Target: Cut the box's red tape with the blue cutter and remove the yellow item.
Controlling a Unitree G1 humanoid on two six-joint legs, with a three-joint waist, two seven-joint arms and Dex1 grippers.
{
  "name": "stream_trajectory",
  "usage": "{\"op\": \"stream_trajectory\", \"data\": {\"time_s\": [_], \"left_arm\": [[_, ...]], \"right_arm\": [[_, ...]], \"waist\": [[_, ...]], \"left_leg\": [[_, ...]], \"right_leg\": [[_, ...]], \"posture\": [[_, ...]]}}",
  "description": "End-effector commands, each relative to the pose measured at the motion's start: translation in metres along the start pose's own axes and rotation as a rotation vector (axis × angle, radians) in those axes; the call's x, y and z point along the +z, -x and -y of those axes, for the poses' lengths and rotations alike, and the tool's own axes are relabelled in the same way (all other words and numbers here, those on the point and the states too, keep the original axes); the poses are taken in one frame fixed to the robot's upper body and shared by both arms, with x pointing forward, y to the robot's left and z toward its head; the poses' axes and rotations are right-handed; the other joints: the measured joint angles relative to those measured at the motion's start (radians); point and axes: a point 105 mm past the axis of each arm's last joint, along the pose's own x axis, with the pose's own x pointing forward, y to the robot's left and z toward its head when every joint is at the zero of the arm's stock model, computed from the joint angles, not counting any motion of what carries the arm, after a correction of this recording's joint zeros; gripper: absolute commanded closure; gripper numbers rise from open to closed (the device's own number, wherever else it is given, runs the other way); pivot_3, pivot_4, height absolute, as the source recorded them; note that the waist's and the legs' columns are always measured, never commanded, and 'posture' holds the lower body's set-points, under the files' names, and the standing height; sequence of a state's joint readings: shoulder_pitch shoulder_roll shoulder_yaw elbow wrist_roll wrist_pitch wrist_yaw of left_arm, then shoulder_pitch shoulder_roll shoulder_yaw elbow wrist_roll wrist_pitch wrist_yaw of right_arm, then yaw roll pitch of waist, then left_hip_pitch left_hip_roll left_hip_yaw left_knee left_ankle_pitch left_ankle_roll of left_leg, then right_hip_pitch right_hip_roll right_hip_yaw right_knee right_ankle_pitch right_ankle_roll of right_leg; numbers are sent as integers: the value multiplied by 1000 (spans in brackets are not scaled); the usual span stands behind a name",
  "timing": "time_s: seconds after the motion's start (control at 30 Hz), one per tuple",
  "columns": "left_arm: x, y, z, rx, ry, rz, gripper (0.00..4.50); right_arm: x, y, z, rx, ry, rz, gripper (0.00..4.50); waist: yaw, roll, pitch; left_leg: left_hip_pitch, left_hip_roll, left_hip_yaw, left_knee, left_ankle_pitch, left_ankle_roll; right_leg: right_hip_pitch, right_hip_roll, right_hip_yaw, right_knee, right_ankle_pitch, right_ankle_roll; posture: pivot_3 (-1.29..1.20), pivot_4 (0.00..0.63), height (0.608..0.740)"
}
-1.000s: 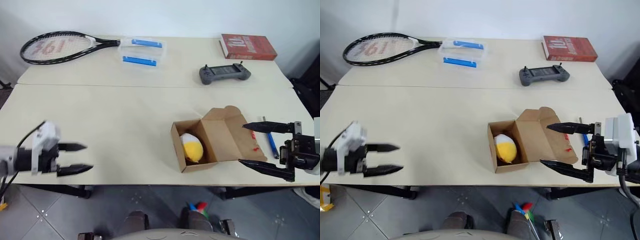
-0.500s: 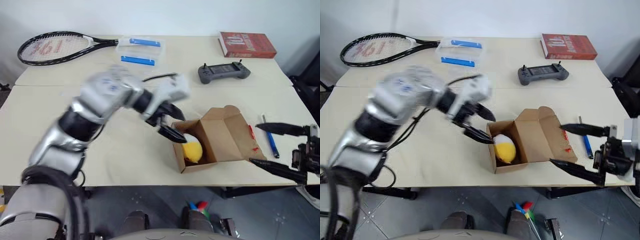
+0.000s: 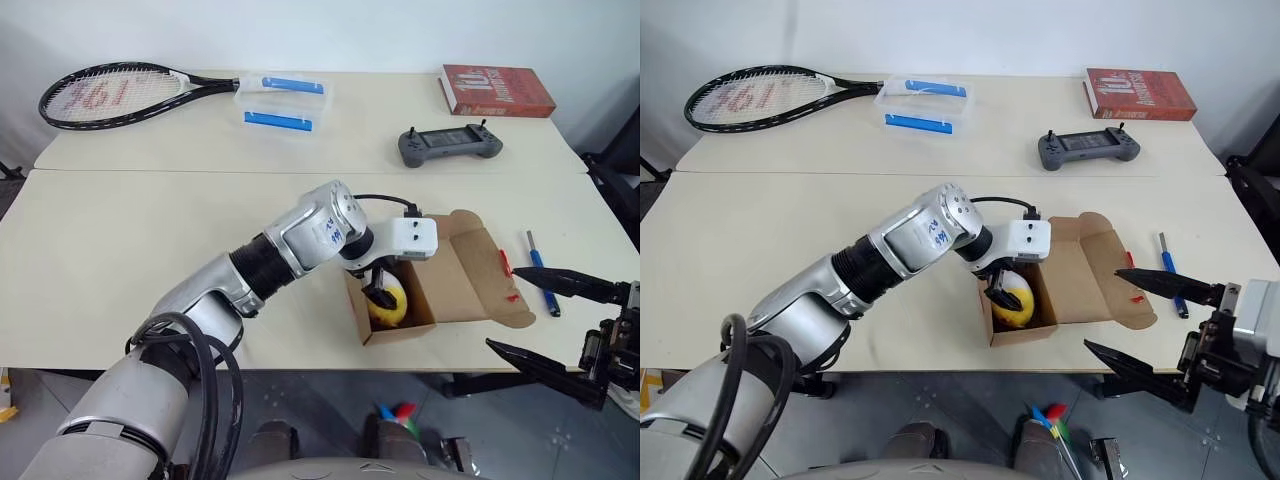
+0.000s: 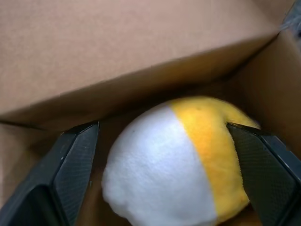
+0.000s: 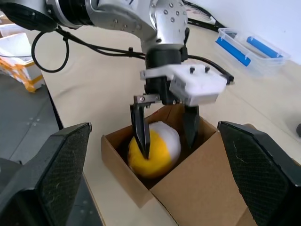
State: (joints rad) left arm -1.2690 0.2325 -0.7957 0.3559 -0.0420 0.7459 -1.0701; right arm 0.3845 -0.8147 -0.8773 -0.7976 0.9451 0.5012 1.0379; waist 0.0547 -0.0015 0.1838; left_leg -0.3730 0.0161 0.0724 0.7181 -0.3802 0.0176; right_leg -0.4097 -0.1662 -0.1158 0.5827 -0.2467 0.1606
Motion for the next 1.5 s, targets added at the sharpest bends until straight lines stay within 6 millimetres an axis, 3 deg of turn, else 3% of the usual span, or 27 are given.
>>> {"op": "stream_trajectory", "data": {"time_s": [0.03, 0.23, 0.47, 0.63, 0.7, 0.83, 0.93, 1.0, 1.07, 1.1, 1.13, 1.2, 1.27, 1.4, 1.5], "left_arm": [[-3, -4, -5, 39, -36, -19, 623], [-9, -2, -9, 54, -86, -45, 2335], [7, 13, -25, 114, -29, 124, 4324], [21, 39, -31, 89, 76, 387, 4489], [30, 64, -42, 139, 123, 591, 4489], [18, 111, -49, 210, 163, 842, 4489], [-22, 158, -50, 349, 245, 1022, 4489], [-40, 174, -47, 407, 290, 1060, 4489], [-85, 194, -44, 585, 400, 1047, 4489], [-119, 207, -38, 730, 440, 996, 4489], [-160, 219, -21, 871, 481, 922, 4489], [-210, 240, 19, 1053, 522, 834, 4489], [-231, 244, 42, 1114, 566, 756, 4489], [-261, 238, 79, 1144, 637, 611, 4489], [-276, 240, 89, 1204, 708, 620, 4489]], "right_arm": [[6, 3, -1, -21, 38, 20, 0], [4, 2, 0, -22, 39, 19, 0], [0, 0, 6, -33, 44, 32, 0], [-2, -1, 10, -42, 38, 52, 0], [-3, -3, 12, -37, 31, 64, 0], [-4, -12, 11, -6, 10, 106, 0], [0, -27, 12, 28, -13, 195, 0], [2, -33, 12, 43, -28, 235, 0], [4, -44, 12, 76, -42, 290, 0], [3, -52, 11, 101, -46, 320, 0], [2, -62, 7, 153, -85, 345, 0], [4, -78, 3, 219, -99, 399, 0], [5, -85, -2, 277, -76, 403, 0], [0, -98, 1, 354, -46, 394, 0], [-3, -107, 6, 367, -27, 401, 0]], "waist": [[0, 0, 0], [-1, 0, 0], [0, 0, 0], [-1, 0, 0], [-1, 0, 0], [-8, 0, 0], [-24, 0, 0], [-34, 0, 0], [-34, 0, 0], [-35, 0, 0], [-45, 0, -1], [-68, 2, -1], [-72, 0, 0], [-23, -4, -1], [-14, -5, -1]], "left_leg": [[0, 0, 0, 0, 0, 0], [1, 0, 0, 1, 0, 1], [0, 0, 0, 1, 0, 1], [0, 0, 0, 1, 0, 1], [0, 0, 0, 1, 0, 1], [1, 0, 0, 1, 0, 1], [2, 1, 1, 0, 0, 1], [3, 1, 0, 0, 0, 0], [3, 1, 0, 0, 1, 0], [3, 1, 0, 0, 1, 0], [3, 1, 0, 0, 1, 0], [8, 2, -2, -4, 0, -1], [8, 2, -4, -5, 0, -2], [2, 1, -6, 2, 0, -2], [4, 0, -8, 2, -1, -1]], "right_leg": [[0, 0, 0, 0, 0, 0], [0, 0, 1, 1, 0, 0], [0, 0, 2, 1, 0, 0], [0, 0, 1, 1, 0, 0], [0, 0, 1, 1, 0, 0], [0, 0, 1, 2, 0, 0], [0, 0, 1, 3, 0, 0], [0, 0, 1, 5, 0, 0], [0, 0, 0, 5, 0, 0], [0, 0, 0, 5, 0, 0], [0, 0, 0, 5, 0, 1], [0, 0, 2, 5, 0, 0], [-1, 0, 0, 5, 0, 0], [2, 0, -4, 4, 0, 0], [4, -1, -1, 3, 1, -1]], "posture": [[0, 150, 740], [0, 150, 740], [0, 150, 740], [0, 150, 740], [0, 150, 740], [0, 150, 740], [0, 150, 740], [0, 150, 740], [0, 150, 740], [0, 150, 740], [0, 150, 740], [0, 150, 740], [0, 150, 740], [0, 150, 740], [0, 150, 740]]}}
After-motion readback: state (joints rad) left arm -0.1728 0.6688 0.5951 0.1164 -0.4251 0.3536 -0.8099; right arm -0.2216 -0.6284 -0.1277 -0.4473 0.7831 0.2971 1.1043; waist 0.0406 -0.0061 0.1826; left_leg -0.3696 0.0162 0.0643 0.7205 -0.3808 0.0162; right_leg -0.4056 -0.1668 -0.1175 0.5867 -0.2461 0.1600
